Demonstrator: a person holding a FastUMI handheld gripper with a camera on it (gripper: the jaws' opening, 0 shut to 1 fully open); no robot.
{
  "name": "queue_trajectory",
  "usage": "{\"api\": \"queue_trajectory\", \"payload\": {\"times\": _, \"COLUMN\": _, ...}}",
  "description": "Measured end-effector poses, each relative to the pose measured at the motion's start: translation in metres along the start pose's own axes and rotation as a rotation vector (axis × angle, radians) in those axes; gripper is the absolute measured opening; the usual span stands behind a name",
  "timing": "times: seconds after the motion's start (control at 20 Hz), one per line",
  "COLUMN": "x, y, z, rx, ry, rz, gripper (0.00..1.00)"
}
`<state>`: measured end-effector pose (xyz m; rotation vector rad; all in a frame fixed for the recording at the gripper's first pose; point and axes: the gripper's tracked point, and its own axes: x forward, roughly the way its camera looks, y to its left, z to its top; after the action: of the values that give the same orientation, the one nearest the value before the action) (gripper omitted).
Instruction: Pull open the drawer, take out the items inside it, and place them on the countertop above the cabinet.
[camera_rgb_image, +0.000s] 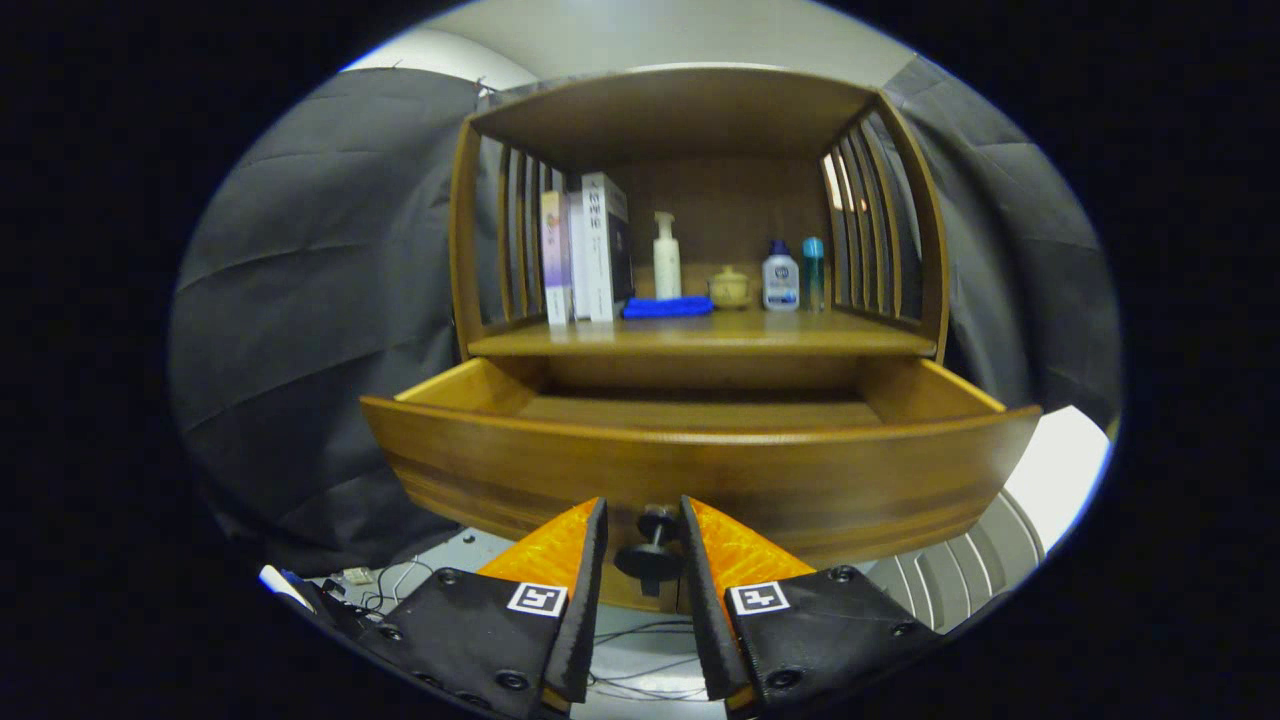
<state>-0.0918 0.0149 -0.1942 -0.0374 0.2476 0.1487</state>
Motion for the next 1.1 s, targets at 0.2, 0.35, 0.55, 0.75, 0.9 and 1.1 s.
{"api": "queue_trajectory", "payload": {"times": 0.2, "x": -0.007, "y": 0.003, "z": 0.05, "rx": 0.017, "ry": -0.062, "rz": 0.037, "gripper": 0.66}}
{"api": "queue_trajectory", "payload": {"times": 0.35, "x": -0.002, "y": -0.003, "z": 0.075, "rx": 0.012, "ry": -0.052, "rz": 0.032, "gripper": 0.82}}
{"api": "queue_trajectory", "payload": {"times": 0.55, "x": 0.017, "y": -0.015, "z": 0.092, "rx": 0.026, "ry": 0.042, "rz": 0.022, "gripper": 0.98}}
{"api": "queue_trajectory", "payload": {"times": 0.75, "x": 0.046, "y": -0.023, "z": 0.085, "rx": 0.024, "ry": 0.181, "rz": 0.014, "gripper": 0.98}}
{"api": "queue_trajectory", "payload": {"times": 0.9, "x": 0.065, "y": -0.024, "z": 0.074, "rx": 0.066, "ry": 0.27, "rz": 0.013, "gripper": 0.98}}
{"api": "queue_trajectory", "payload": {"times": 1.1, "x": 0.088, "y": -0.029, "z": 0.056, "rx": 0.096, "ry": 0.377, "rz": -0.002, "gripper": 0.98}}
